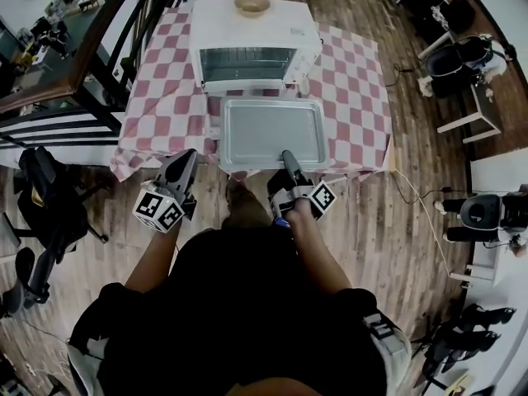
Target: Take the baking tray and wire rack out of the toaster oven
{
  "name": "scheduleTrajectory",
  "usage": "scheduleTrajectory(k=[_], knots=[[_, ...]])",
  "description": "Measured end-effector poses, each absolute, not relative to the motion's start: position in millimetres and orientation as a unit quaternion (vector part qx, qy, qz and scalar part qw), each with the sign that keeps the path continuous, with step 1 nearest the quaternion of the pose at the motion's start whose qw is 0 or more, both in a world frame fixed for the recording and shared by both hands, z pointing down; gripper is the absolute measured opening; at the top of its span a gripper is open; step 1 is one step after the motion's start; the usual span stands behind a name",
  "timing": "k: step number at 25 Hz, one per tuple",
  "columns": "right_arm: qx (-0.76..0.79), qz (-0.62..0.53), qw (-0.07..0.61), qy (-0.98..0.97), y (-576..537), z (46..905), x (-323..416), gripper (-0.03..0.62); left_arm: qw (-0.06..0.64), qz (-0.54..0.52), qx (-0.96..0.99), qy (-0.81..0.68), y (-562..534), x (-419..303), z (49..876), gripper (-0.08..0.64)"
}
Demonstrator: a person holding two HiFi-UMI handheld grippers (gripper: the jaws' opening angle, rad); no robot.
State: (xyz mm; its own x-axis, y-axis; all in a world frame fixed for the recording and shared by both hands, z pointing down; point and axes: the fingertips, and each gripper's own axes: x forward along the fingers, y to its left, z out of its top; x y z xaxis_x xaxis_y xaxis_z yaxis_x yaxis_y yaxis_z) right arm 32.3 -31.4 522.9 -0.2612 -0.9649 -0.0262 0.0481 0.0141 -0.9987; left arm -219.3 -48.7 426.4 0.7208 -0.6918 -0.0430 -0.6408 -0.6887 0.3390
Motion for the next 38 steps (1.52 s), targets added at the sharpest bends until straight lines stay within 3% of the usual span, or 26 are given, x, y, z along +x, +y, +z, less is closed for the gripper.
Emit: scheduleTrajectory(k=[9,23,38], knots=[[-0.453,-0.52,0.486,0.537,27,508,100,0.077,0.157,-0.075,0.935,-0.309,-41,-163,426,-0.009],[-0.513,-0.452,0.549,0.481,81,507,251,0.077,0.144,-0.036,0.966,-0.213,-65,-10,425,-0.009],[-0.5,-0.471,0.532,0.495,-49,530,419,0.078,0.159,0.003,0.957,-0.244,-161,147,448,-0.009]])
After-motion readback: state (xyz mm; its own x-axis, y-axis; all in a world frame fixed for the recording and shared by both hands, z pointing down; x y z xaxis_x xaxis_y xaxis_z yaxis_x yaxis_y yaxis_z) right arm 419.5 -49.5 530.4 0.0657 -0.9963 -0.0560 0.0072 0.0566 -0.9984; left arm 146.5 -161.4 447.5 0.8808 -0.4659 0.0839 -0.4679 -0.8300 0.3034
